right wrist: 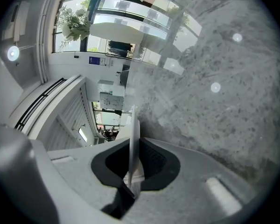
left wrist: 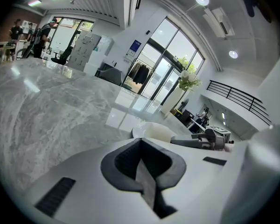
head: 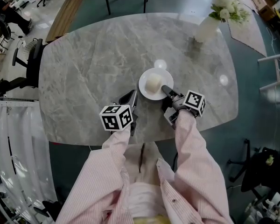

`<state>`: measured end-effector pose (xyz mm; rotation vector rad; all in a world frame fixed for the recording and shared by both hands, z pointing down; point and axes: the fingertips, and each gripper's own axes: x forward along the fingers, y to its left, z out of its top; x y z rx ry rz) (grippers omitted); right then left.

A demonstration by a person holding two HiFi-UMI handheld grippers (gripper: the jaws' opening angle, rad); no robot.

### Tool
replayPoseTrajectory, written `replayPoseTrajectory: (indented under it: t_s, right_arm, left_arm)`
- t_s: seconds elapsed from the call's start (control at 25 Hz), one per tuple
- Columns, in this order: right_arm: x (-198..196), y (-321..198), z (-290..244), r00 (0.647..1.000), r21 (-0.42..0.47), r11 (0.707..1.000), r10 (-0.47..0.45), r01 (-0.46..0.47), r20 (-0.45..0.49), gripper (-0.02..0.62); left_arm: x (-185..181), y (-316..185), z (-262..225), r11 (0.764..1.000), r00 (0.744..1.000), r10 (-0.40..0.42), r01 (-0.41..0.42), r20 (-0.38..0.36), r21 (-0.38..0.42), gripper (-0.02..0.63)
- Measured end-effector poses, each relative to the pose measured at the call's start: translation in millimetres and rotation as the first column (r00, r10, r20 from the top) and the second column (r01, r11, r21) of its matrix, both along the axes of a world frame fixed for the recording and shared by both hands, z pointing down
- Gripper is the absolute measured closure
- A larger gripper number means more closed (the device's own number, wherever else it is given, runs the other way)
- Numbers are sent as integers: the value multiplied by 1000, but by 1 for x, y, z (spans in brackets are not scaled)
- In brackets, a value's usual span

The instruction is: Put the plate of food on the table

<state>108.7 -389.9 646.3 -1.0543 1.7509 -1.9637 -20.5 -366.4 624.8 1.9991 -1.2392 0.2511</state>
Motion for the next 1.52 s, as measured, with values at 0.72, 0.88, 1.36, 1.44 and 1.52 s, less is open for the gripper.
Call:
replayPoseTrajectory:
  t_s: [0.72, 0.88, 1.36, 1.44, 1.52]
  right_arm:
    - [3, 0, 6, 945, -39, 997, -73, 64, -320, 548]
    - [2, 2, 6, 901, -31, 991, -131, 129, -415, 515]
    - [6, 9, 5, 766, -25, 978, -179, 209, -617, 451]
    - [6, 10, 5, 749, -25, 976, -181, 214, -637, 443]
    - [7, 12, 4, 740, -24, 976, -179, 215, -649, 439]
  left_arm:
    - [5, 6, 3, 1000, 1000, 19, -19, 7, -14, 609]
    - [6, 7, 2, 1000, 1000, 21, -21, 7, -16, 609]
    - [6, 11, -2, 1000, 1000, 17, -17, 6, -13, 609]
    - [5, 12, -2, 1000, 1000, 14, -14, 4, -13, 609]
    - [4, 13, -3, 1000, 1000, 11, -11, 5, -13, 609]
